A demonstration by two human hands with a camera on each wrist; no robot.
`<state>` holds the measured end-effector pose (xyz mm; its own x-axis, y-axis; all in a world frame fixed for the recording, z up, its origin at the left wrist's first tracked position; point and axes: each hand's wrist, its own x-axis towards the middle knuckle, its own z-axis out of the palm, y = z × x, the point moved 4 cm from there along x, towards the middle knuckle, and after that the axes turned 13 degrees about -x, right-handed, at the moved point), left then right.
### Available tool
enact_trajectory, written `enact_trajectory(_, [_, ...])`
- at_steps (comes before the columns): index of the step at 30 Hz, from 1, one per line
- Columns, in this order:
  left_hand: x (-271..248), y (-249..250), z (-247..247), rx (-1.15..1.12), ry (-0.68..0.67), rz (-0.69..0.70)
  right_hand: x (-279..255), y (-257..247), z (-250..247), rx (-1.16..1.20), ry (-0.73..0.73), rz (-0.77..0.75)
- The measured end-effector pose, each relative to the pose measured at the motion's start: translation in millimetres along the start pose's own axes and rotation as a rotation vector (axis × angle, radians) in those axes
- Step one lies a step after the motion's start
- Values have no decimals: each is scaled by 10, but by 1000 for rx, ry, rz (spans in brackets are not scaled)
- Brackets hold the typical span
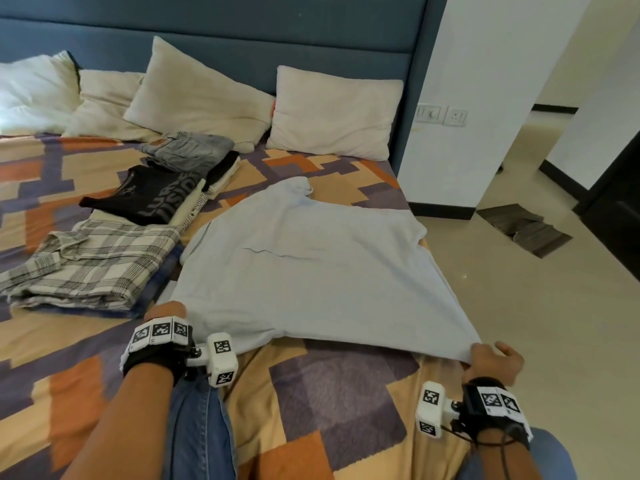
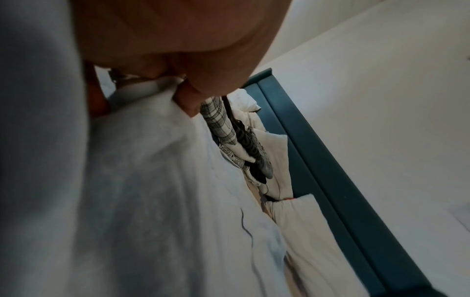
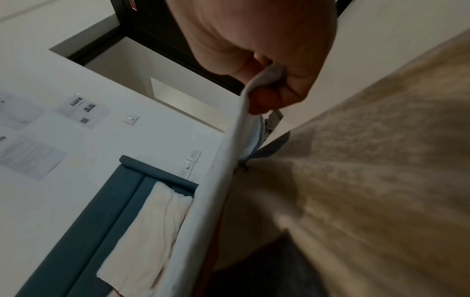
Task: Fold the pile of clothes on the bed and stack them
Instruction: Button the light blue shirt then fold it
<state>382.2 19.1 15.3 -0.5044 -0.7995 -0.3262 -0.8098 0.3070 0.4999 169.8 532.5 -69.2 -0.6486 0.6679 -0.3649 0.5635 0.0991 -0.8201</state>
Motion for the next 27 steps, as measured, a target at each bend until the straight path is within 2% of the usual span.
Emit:
enact_trajectory(2, [-64, 47, 17, 175, -17, 55, -36, 16, 18, -148, -34, -39])
enact_trajectory(3, [-90, 46, 19, 189, 1, 69, -16, 42, 68, -220, -115, -54])
enact_trajectory(4, [-66, 12, 35, 136, 5, 17, -16, 64, 90, -294, -174, -67])
enact_trajectory(5, [-45, -12, 36, 96, 36, 10, 38, 106, 109, -358, -183, -63])
enact_trajectory(6, [-28, -59, 56, 9, 43, -44, 55, 103, 85, -409, -156, -57])
enact_trajectory(9, [-5, -147, 54, -100, 70, -70, 11, -54, -49, -559, -28, -86])
enact_trajectory(11, [-15, -135, 103, -188, 14, -111, -117, -190, -63, -558, -1, -214])
enact_trajectory(12, [111, -175, 158, -209, 12, -102, -147, -237, -15, -511, -11, -338])
enact_trajectory(13, [194, -166, 166, -260, 40, -106, -219, -309, 49, -466, -52, -477])
enact_trajectory(14, [221, -110, 159, -295, 96, -168, -276, -353, 128, -418, -109, -576])
enact_trajectory(16, [154, 88, 150, -421, 154, -303, -320, -468, 294, -419, -201, -634])
enact_trajectory(17, [100, 233, 170, -448, 172, -309, -294, -533, 382, -417, -220, -627])
enact_trajectory(18, [36, 427, 223, -419, 204, -231, -254, -599, 455, -414, -221, -597])
enact_trajectory(19, [-44, 656, 301, -413, 202, -73, -187, -660, 529, -406, -220, -582])
enact_trajectory(21, [-237, 1154, 602, -463, 70, 276, -63, -808, 659, -417, -212, -586])
enact_trajectory(22, [-333, 1333, 847, -442, -74, 370, -21, -864, 709, -436, -203, -593])
enact_trajectory(23, [-380, 1474, 1149, -391, -218, 422, 57, -916, 765, -458, -193, -596])
enact_trajectory(25, [-494, 1539, 1778, -130, -489, 392, 200, -1002, 876, -516, -183, -612])
enact_trajectory(27, [-587, 1424, 2208, 162, -551, 385, 345, -1068, 993, -560, -190, -636])
